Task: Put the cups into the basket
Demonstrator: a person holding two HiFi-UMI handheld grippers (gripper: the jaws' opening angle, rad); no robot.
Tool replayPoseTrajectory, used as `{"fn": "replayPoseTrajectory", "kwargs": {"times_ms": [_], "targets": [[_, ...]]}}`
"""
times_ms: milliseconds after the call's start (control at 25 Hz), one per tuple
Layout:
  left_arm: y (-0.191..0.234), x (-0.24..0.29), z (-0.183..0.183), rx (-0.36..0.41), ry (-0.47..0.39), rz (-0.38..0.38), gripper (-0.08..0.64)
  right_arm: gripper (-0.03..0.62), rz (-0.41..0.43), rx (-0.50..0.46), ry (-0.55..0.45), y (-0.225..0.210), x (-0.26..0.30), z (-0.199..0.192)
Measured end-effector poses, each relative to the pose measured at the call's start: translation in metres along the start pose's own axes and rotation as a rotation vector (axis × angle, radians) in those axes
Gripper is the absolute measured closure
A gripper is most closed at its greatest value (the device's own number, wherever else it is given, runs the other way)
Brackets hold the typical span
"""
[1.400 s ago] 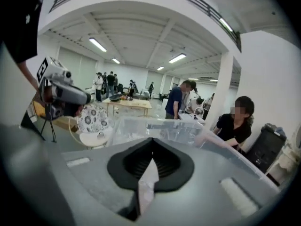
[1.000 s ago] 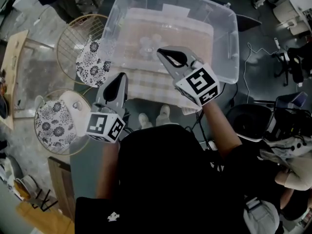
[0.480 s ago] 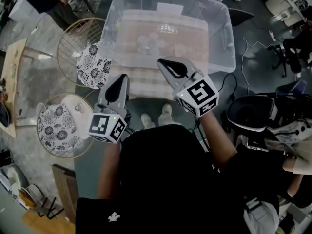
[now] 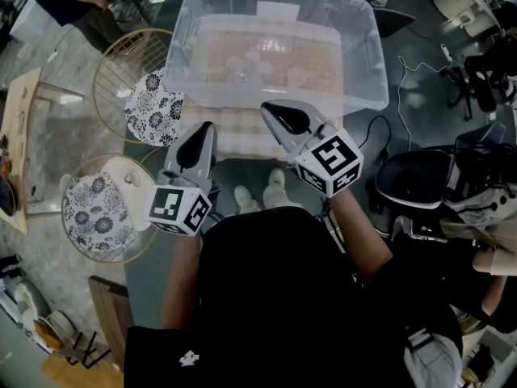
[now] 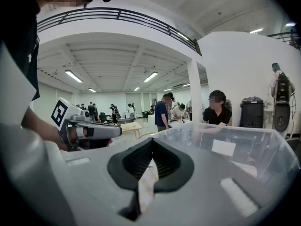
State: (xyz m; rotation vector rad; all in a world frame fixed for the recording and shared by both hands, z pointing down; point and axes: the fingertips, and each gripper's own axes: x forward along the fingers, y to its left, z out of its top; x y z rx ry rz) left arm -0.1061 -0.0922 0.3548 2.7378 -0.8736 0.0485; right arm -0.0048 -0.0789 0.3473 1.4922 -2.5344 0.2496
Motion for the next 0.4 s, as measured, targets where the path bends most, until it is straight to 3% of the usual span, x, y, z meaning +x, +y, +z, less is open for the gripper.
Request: {"fn": "replayPoseTrajectory", "kwargs": {"times_ms": [400], "targets": [[0.0014, -0.0047, -0.0047, 0.009, 0.014, 0.000, 0.555, 0.591, 0.007, 0.003, 0.009, 0.0078, -0.0035, -0.0047]]}}
